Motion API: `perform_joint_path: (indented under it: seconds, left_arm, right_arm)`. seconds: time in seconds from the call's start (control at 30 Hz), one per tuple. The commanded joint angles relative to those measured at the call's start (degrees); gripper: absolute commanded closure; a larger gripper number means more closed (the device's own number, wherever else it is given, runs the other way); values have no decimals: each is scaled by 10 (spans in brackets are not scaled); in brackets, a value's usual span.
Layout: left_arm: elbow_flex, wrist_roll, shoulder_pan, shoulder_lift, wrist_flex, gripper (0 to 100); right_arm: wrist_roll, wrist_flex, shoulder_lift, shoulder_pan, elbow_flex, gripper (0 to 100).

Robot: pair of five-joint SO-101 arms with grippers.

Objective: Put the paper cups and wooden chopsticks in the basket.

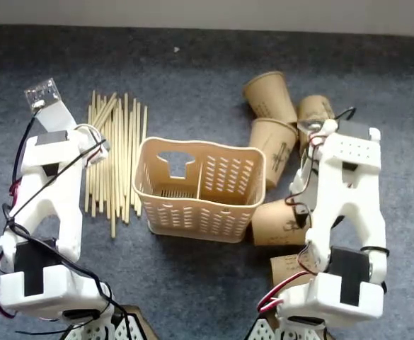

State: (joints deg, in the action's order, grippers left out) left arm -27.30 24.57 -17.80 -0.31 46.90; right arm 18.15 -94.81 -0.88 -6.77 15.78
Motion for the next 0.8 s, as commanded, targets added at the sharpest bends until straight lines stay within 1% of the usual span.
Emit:
perform_joint_path:
  seconds: [0.0, 0.1, 0.13, 0.2, 0.27, 0.47, 0.57, 0.67, 0.77]
  left_arm:
    - [1, 5, 10, -3, -7, 775]
    - [1, 5, 11, -3, -7, 775]
    - [1, 5, 11, -3, -7, 775]
    - [1, 5, 12, -3, -7, 775]
    - [1, 5, 12, -3, -7, 775]
    - [1, 5, 13, -3, -7, 775]
    - [2, 5, 13, -3, -7, 775]
    - [2, 5, 13, -3, -7, 775]
    - [2, 5, 13, -3, -7, 775]
  right_arm:
    - [30, 38, 3, 15, 33, 828]
    - [62, 38, 4, 21, 45, 972]
    - [68, 37, 5, 21, 45, 998]
    - [69, 36, 9, 13, 43, 985]
    - [66, 36, 18, -6, 13, 995]
    - [65, 28, 99, -78, -148, 994]
    - [69, 6, 151, -86, -227, 994]
    - [108, 4, 204, -83, -284, 994]
    - [128, 4, 250, -74, -318, 994]
